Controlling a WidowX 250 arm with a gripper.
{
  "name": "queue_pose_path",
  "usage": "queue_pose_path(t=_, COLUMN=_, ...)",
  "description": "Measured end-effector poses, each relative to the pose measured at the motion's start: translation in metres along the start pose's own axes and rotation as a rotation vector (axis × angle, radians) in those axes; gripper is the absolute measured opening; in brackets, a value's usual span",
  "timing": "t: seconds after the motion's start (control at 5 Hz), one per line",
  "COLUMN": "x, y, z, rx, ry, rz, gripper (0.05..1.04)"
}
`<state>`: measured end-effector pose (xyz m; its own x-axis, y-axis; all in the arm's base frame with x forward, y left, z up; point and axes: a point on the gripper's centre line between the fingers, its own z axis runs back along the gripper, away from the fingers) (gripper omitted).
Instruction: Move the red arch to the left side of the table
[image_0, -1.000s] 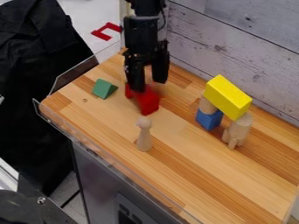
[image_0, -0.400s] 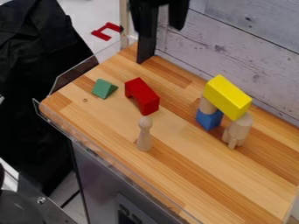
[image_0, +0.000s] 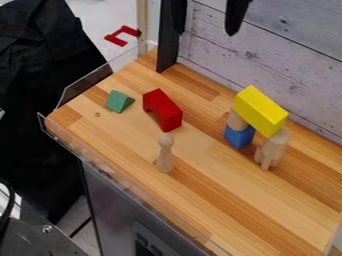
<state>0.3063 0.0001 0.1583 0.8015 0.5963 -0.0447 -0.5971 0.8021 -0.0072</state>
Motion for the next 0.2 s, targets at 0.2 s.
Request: queue_pose_path(t=0.2, x=-0.0146, y=-0.0016, z=0.0068, rx=-0.031, ry=0.004, rz=-0.137, gripper=1.001)
